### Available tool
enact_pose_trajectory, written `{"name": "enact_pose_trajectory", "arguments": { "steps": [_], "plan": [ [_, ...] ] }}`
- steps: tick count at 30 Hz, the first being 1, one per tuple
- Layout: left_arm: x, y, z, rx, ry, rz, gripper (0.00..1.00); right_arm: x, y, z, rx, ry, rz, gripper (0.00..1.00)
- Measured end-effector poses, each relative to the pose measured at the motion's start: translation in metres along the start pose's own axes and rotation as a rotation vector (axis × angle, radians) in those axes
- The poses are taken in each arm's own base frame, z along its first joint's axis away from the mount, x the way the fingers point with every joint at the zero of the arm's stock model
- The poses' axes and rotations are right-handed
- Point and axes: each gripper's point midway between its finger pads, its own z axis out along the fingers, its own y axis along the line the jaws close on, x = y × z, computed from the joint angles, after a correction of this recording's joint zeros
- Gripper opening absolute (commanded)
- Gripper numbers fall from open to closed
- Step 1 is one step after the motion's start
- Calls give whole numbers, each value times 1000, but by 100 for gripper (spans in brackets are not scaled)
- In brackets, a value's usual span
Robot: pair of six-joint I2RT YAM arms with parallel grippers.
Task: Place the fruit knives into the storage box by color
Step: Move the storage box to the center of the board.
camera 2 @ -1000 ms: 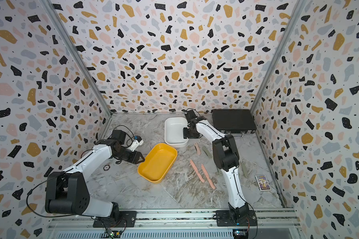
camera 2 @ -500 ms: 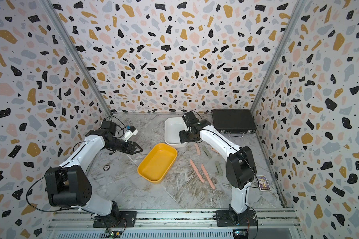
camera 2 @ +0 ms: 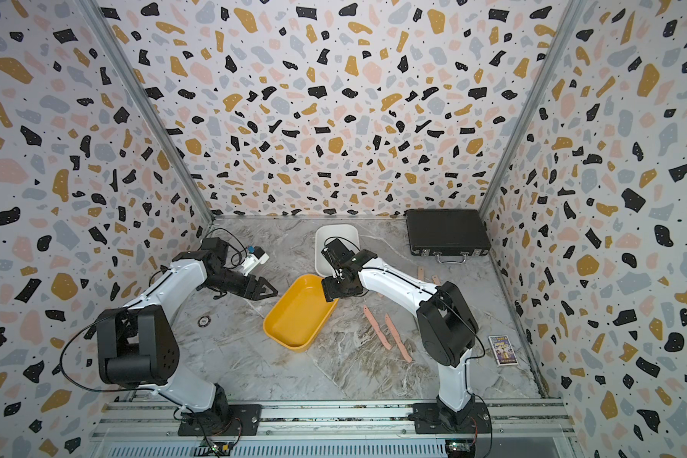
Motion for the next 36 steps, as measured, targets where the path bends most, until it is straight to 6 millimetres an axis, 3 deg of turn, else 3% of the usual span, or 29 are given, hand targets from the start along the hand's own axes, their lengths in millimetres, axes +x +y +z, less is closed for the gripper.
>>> {"name": "enact_pose_trajectory", "arguments": {
  "steps": [7, 22, 29, 36],
  "plan": [
    [10, 5, 7, -7, 16, -16, 78, 11, -2, 21, 43, 41, -3, 71],
    [31, 8, 21, -5, 62, -36, 78, 27, -7, 35, 53, 71, 14, 70],
    [50, -15, 38, 60, 145, -4, 79, 28, -7, 35, 54, 70, 13, 70],
    [64, -39, 39, 144, 205, 11, 80, 31, -19, 38, 65, 87, 19, 70]
  ]
}}
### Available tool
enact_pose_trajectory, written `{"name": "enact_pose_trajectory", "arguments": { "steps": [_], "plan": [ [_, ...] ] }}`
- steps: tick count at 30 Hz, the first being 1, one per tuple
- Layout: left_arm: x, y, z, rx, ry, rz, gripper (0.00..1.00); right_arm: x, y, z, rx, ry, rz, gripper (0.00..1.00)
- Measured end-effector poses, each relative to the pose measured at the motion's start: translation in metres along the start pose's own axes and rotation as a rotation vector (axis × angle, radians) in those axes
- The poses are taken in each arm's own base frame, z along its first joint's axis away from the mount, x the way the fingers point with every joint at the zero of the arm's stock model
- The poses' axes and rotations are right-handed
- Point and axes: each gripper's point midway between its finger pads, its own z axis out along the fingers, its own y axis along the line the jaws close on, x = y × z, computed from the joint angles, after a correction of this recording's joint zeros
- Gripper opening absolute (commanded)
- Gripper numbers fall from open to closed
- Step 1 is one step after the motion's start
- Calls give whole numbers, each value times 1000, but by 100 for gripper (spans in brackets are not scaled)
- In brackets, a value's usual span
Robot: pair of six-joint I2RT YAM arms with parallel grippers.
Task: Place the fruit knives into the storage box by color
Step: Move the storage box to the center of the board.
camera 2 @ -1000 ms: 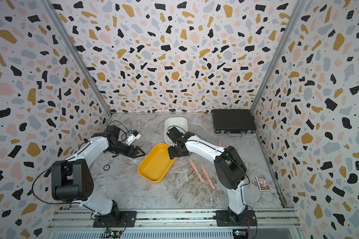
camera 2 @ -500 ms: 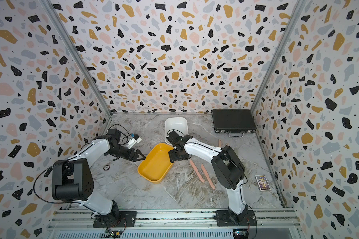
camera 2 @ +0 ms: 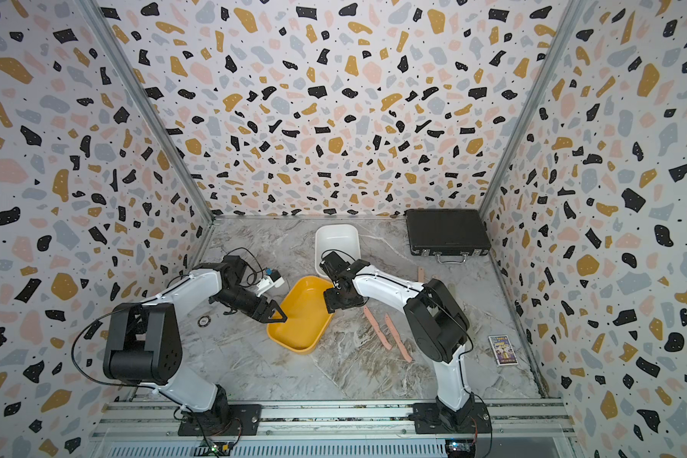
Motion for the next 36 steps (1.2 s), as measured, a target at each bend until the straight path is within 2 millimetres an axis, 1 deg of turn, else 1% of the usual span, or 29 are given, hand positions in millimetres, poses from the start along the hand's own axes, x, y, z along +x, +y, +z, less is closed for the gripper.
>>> {"name": "enact_pose_trajectory", "arguments": {
  "steps": [4, 10, 14, 18, 22, 29, 32, 36],
  "plan": [
    [5, -21, 4, 60, 45, 24, 79, -1, -18, 3, 11, 14, 30, 71],
    [2, -45, 11, 128, 89, 70, 80, -7, -38, 2, 17, 15, 62, 69],
    [6, -53, 21, 167, 126, 67, 80, -10, -44, -2, 16, 21, 64, 68],
    [9, -59, 28, 188, 153, 75, 80, -22, -45, -10, 7, 3, 55, 67],
    [11, -66, 35, 207, 179, 90, 80, -33, -48, -13, 6, -9, 50, 66],
    [14, -83, 42, 256, 218, 115, 79, -43, -59, -7, 21, 9, 54, 66],
    [12, -86, 43, 266, 222, 121, 78, -46, -62, -4, 26, 17, 51, 67],
    [10, -86, 40, 242, 214, 134, 79, -44, -63, -5, 29, 26, 50, 67]
  ]
}}
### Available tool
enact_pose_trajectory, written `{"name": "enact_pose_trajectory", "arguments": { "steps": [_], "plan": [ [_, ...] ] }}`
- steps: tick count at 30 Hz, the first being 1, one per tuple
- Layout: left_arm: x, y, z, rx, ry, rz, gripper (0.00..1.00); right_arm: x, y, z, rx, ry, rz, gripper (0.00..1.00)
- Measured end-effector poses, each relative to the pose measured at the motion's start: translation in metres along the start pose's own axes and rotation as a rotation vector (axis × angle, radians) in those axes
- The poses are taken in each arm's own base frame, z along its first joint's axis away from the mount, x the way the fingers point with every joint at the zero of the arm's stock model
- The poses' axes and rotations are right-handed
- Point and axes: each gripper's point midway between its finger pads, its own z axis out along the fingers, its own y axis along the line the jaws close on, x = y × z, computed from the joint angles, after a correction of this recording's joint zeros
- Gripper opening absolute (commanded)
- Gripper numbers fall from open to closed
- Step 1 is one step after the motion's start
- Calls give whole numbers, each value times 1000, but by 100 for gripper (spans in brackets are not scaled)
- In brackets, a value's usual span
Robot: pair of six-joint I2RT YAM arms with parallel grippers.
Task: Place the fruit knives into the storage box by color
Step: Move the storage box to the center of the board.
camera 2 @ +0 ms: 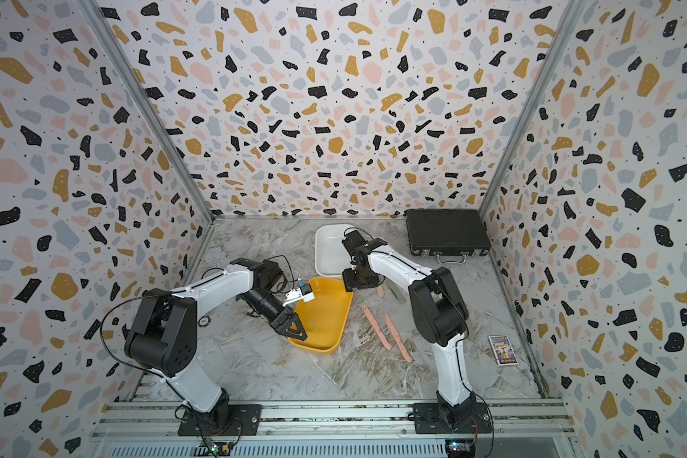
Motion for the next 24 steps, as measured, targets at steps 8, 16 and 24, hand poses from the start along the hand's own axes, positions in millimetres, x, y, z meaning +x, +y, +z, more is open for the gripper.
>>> {"name": "enact_pose_trajectory", "arguments": {
  "steps": [8, 16, 24],
  "plan": [
    [-15, -2, -42, -129, -127, 42, 82, -1, 5, -28, -25, -35, -2, 71],
    [-15, 36, -73, -215, -195, -55, 84, 12, 26, -80, -90, -125, -25, 71],
    [-11, 60, -61, -216, -167, -101, 85, 61, 48, -46, -92, -18, -57, 71]
  ]
}}
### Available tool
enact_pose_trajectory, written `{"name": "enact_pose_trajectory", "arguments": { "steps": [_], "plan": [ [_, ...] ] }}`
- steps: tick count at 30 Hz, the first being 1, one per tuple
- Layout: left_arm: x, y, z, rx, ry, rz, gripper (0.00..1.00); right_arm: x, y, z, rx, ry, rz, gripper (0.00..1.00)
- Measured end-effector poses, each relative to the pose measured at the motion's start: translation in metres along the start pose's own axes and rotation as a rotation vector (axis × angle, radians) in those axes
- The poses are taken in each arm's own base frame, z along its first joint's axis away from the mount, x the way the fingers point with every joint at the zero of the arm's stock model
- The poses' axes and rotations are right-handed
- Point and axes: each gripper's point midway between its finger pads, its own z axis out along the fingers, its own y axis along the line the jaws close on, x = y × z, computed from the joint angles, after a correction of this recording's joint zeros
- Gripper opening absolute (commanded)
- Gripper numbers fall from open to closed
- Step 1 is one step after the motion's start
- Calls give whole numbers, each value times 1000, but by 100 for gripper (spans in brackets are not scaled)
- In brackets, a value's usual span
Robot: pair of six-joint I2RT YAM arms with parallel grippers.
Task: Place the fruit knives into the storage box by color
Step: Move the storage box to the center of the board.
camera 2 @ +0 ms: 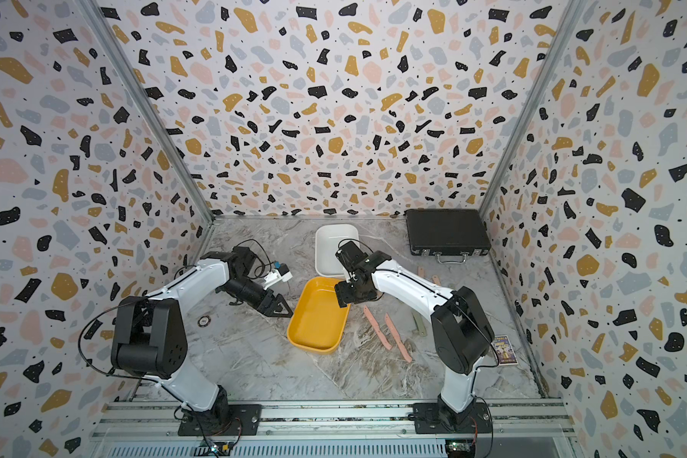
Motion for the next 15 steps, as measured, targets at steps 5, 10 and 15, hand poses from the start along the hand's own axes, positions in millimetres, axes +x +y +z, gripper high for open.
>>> {"name": "enact_pose_trajectory", "arguments": {
  "steps": [5, 10, 15],
  "plan": [
    [8, 4, 12, 23, 25, -22, 85, 6, 11, 13, -17, 20, -4, 70],
    [15, -4, 27, 48, 60, -4, 86, 4, 12, 19, -18, 16, -1, 70],
    [15, -11, 33, 62, 75, 18, 86, 4, 9, 34, -4, 44, -4, 70]
  ]
}}
